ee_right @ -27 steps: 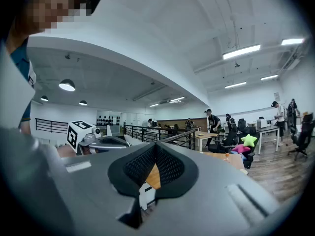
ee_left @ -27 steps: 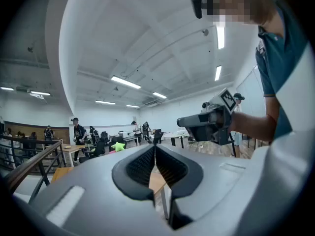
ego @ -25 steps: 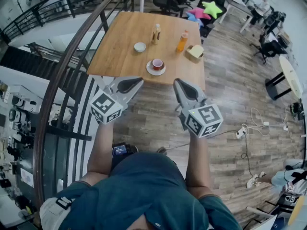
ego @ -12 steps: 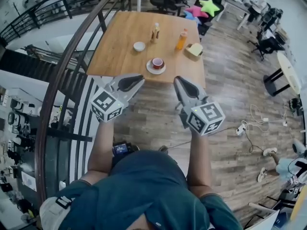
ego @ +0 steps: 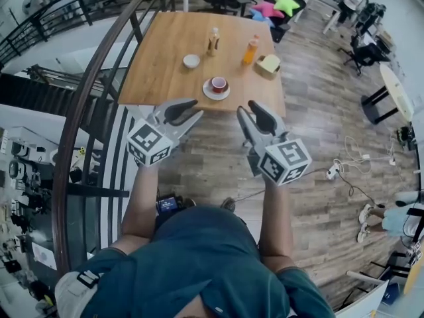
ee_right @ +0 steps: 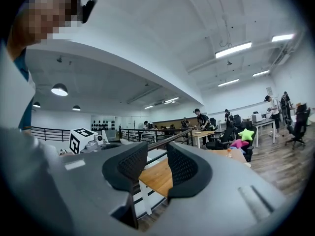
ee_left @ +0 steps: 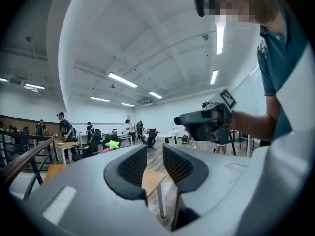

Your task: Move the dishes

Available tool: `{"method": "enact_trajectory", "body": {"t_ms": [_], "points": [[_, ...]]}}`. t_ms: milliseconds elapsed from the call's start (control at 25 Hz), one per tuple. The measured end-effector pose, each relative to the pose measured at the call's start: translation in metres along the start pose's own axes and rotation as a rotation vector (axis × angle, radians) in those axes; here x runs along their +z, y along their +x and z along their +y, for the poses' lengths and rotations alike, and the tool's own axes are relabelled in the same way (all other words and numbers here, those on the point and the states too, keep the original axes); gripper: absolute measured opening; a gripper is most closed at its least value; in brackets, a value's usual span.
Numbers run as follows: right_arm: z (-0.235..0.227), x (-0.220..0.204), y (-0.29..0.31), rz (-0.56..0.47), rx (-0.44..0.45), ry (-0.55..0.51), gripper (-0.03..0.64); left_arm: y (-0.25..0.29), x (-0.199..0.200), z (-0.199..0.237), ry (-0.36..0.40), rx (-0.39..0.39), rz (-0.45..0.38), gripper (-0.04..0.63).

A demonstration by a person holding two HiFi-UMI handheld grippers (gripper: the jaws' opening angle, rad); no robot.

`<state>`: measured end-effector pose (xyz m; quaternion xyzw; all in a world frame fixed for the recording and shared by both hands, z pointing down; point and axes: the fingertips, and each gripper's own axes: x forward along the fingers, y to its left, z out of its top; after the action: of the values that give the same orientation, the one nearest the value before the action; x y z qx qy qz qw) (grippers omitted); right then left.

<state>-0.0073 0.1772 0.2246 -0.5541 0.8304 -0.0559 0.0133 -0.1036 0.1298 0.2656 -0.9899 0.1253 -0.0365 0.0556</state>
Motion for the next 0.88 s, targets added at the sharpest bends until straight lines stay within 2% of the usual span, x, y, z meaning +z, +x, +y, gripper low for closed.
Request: {"method": "enact_trajectory", "body": {"t_ms": [520, 880], "points": [[0.015, -0.002, 0.04, 0.025, -0.039, -0.005, 0.114, -0.018, -0.009, 0.04, -0.028, -0.021, -0.041, 0.101], [-0.005, -0.006, 0.068, 0.029, 0.013, 0.01, 0.114, -0.016, -0.022, 0.063, -0.041, 0.043, -0.019, 0.101]]}}
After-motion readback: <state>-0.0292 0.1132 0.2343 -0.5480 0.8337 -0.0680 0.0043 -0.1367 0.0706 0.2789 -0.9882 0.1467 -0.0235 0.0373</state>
